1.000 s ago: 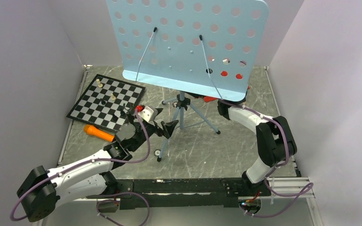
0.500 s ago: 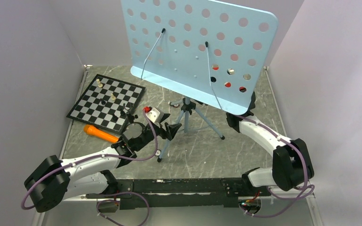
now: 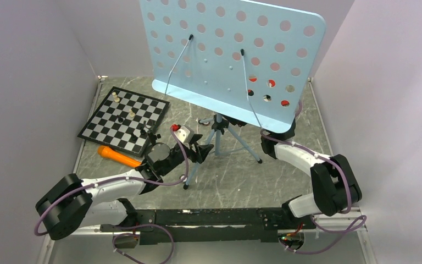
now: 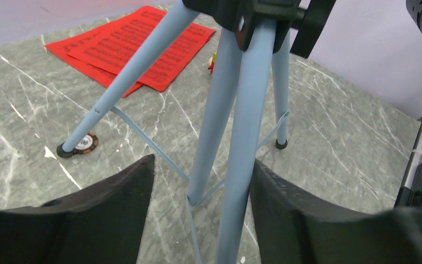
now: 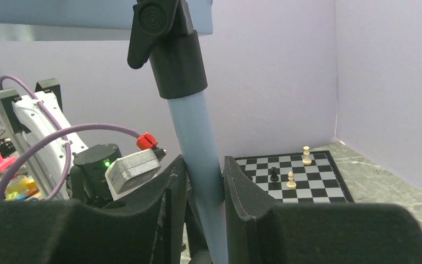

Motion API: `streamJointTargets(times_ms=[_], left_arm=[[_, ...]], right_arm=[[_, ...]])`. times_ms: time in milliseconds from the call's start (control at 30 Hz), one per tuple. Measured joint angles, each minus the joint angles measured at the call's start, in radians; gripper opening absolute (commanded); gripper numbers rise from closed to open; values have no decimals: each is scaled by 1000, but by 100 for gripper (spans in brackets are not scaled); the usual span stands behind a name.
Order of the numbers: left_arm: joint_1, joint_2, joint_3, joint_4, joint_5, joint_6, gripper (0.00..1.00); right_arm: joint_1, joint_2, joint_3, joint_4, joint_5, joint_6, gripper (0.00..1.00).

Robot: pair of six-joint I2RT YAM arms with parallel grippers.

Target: Pack up the instrument practice props

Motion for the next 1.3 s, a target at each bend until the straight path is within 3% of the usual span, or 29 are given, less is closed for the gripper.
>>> streamJointTargets(times_ms=[167,367,733,1133,1300], left_arm=[[-7,37,0,25,37,-9,28],[-19,38,0,32,79,30,0],[-14,-23,58,-134,33,90,0],[-5,-34,177,-310,-8,140,0],[-3,-34,198,-323,-11,134,0]], right_arm=[[0,23,-14,54,4,20,0],[-3,74,-8,137,2,100,0],[-10,106,83,87,-60,225,0],[-35,106,155,-46,-18,275,0],[-37,140,185,-24,-2,332,0]])
